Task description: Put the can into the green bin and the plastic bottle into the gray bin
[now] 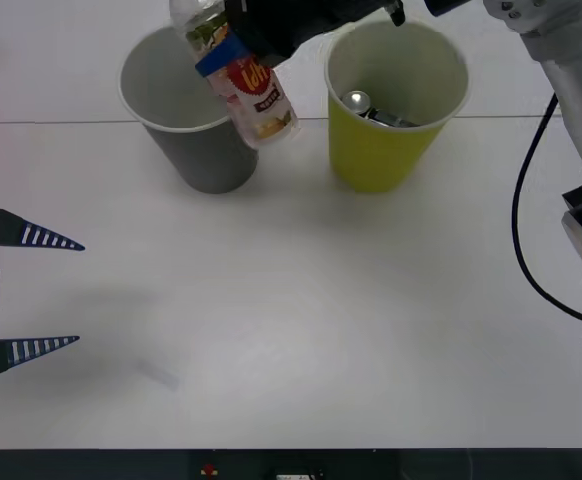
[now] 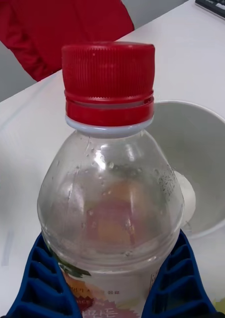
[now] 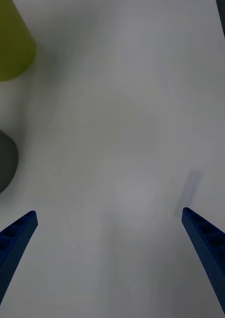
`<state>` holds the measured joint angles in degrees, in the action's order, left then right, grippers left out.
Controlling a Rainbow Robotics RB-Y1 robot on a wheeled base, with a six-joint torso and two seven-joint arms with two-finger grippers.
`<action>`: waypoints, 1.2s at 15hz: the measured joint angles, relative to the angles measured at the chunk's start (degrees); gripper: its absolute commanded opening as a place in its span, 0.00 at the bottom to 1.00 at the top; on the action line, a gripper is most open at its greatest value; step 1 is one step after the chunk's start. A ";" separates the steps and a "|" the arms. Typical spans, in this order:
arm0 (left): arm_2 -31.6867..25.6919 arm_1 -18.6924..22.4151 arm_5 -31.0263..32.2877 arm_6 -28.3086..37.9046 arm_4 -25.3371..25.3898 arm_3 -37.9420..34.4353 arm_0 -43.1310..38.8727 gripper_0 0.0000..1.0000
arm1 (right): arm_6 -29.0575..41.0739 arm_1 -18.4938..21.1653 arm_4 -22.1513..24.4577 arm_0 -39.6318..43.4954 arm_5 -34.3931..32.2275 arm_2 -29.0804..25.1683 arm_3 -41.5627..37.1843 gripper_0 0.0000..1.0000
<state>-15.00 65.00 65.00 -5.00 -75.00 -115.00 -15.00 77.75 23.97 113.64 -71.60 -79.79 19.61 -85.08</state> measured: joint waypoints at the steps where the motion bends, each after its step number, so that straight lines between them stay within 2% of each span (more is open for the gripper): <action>1: 0.00 0.00 0.00 0.00 0.00 0.00 0.00 1.00 | -0.38 -1.60 0.91 -1.98 0.34 0.00 3.43 0.00; 3: 0.00 0.00 0.00 0.00 0.00 0.00 0.00 1.00 | -1.14 -4.76 4.28 -5.40 1.83 0.00 9.14 0.00; 6: 0.00 0.00 0.00 0.00 0.00 0.00 0.00 1.00 | -1.95 -8.63 7.90 -8.68 7.65 0.65 16.66 0.00; 12: 0.00 0.00 0.00 0.00 0.00 0.00 0.00 1.00 | -5.07 -13.35 8.87 -12.20 20.37 4.89 28.99 0.00; 13: 0.00 0.00 0.00 0.00 0.00 0.00 0.00 1.00 | -5.64 -13.70 8.91 -12.31 21.09 5.06 29.77 0.05; 14: 0.00 0.00 0.00 0.00 0.00 0.00 0.00 1.00 | -5.96 -13.84 8.96 -12.33 21.34 5.09 29.99 0.27; 15: 0.00 0.00 0.00 0.00 0.00 0.00 0.00 1.00 | -6.59 -13.86 8.97 -12.34 21.37 5.09 29.99 0.66; 16: 0.00 0.00 0.00 0.00 0.00 0.00 0.00 1.00 | -7.50 -13.86 8.96 -12.34 21.42 5.09 29.99 0.97; 18: 0.00 0.00 0.00 0.00 0.00 0.00 0.00 1.00 | -8.17 -13.86 8.70 -12.34 21.60 5.09 29.99 1.00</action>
<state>-15.00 65.00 65.00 -5.00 -75.00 -115.00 -15.00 69.58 10.11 122.34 -83.94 -58.19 24.70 -55.09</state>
